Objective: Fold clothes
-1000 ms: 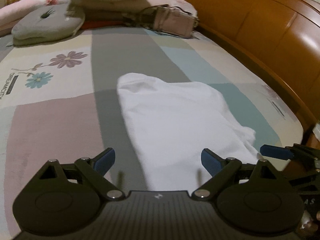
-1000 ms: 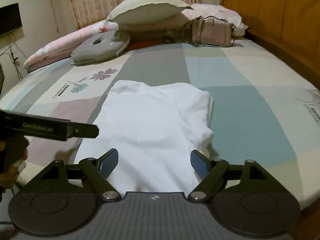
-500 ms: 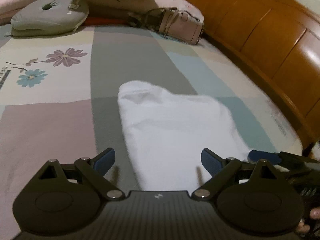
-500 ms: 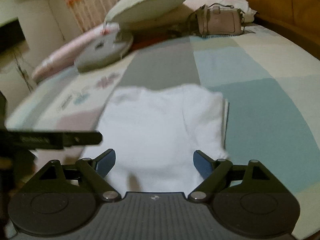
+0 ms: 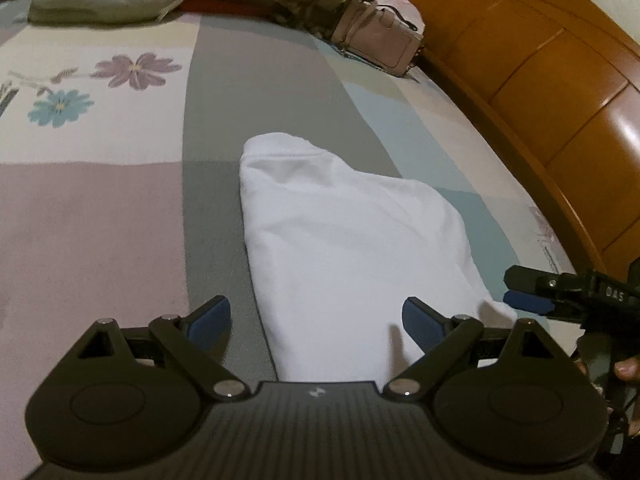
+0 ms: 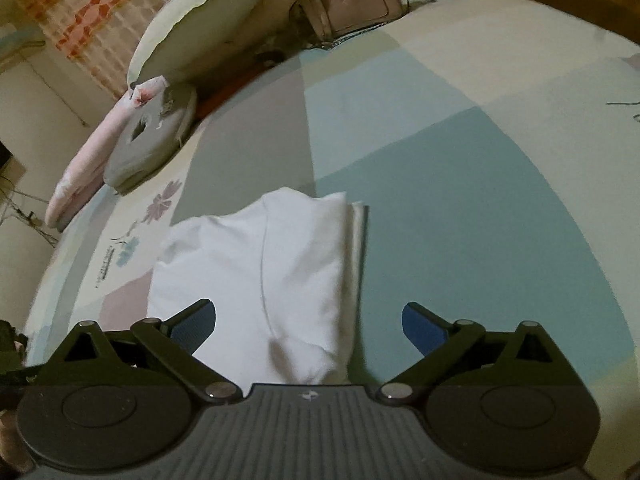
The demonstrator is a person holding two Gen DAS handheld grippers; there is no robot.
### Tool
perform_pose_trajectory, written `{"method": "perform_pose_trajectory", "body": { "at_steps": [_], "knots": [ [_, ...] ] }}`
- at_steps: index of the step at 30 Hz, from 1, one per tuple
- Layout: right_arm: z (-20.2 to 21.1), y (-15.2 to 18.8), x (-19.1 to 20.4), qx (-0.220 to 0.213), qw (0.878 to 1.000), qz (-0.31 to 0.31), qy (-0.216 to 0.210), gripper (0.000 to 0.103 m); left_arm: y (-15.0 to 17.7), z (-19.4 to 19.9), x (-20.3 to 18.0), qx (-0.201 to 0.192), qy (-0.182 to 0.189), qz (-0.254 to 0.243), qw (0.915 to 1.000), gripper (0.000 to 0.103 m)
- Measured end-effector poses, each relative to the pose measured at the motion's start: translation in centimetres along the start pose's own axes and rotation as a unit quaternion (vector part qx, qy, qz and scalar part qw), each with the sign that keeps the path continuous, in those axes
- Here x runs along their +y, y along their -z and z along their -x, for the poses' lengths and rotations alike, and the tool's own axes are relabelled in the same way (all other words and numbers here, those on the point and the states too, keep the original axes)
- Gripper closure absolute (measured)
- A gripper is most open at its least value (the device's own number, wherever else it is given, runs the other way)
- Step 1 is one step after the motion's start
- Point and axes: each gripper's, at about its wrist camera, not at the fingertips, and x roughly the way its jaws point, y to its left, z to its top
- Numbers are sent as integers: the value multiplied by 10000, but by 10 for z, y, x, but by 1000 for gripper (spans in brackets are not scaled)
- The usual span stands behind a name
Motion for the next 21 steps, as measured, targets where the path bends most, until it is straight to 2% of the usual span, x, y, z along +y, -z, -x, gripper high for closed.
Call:
{"method": "perform_pose_trajectory", "body": {
  "at_steps": [5,8,12,18,21],
  "knots": [
    [-3,-1,13,-96,9986,462,255,0,0,-6,-3,60,-286,-126,9995,10],
    [-7,-5,25,-187,9961,796,346,0,1,-1,-3,30,-277,-219,9994,10],
    [-8,-6,45,-253,9936,1098,14,0,-4,7,-2,-78,-487,-297,9983,10],
    [-22,-2,69,-55,9893,1320,-616,0,-9,21,3,-217,-705,-331,9967,10],
    [-34,1,70,124,9896,1290,-622,0,-10,24,4,-216,-768,-332,9963,10]
  ]
}}
